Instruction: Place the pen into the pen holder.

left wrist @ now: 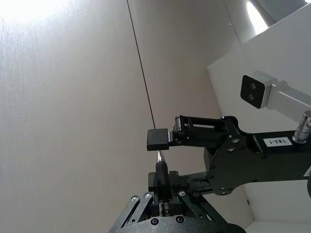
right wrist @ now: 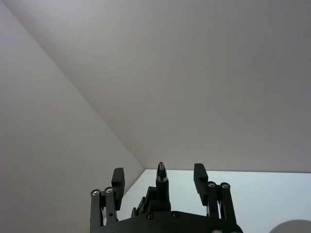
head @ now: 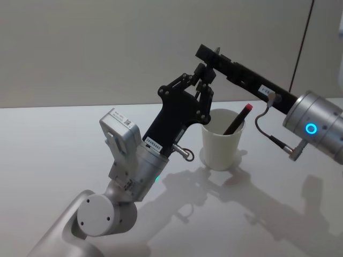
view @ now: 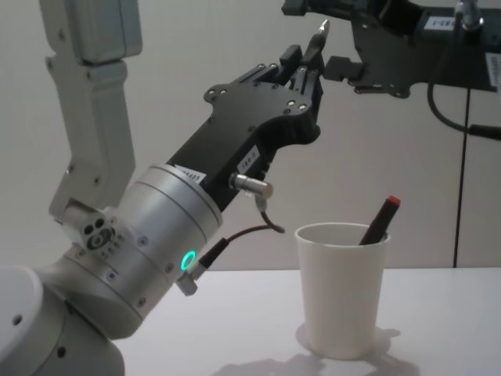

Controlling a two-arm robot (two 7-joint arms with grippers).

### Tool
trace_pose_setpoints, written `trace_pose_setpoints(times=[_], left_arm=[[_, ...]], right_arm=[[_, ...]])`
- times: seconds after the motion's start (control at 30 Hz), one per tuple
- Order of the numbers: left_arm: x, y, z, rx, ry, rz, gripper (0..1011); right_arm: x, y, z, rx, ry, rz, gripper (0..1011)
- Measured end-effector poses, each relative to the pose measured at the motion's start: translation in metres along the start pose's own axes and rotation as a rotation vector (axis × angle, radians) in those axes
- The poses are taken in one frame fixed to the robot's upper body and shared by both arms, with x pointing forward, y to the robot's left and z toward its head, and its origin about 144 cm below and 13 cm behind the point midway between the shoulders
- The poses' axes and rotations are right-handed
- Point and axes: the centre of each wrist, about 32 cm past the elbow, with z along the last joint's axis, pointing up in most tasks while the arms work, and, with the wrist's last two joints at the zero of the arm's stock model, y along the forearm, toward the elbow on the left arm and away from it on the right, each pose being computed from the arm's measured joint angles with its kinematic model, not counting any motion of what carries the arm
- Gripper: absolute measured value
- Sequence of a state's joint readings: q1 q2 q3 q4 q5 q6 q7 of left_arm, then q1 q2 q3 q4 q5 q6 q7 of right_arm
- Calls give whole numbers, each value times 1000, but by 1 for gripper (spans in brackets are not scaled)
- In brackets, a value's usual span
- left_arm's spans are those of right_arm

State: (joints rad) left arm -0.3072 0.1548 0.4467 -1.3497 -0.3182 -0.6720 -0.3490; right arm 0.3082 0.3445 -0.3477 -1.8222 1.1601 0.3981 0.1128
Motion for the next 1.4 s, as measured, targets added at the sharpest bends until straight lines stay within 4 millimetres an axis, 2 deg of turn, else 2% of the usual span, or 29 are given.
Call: trace_pose_setpoints(times=[0.03,0.1,0.23,0.4,0.53,0.7,0.73,0.87,1.4], left_arm=[[0,0,0,0,0,0,138],[0,0,0,0,0,0,138],[0,0,0,0,0,0,138],[0,0,0,0,0,0,138],[0,0,0,0,0,0,138],[0,0,0,0,0,0,138],[0,0,0,0,0,0,138],[0,0,0,0,0,0,139],[0,0,0,-1,0,0,138]], right_arm=[[0,0,0,0,0,0,870],[0,0,0,0,0,0,863],[0,0,0,0,-1,-1,689],[0,0,0,0,-1,-1,591],[0,0,0,0,-1,-1,426],[0,0,0,0,-1,-1,280],[0,0,0,0,-1,-1,220],[0,0,0,0,-1,-2,120],[0,0,0,0,-1,-1,108]])
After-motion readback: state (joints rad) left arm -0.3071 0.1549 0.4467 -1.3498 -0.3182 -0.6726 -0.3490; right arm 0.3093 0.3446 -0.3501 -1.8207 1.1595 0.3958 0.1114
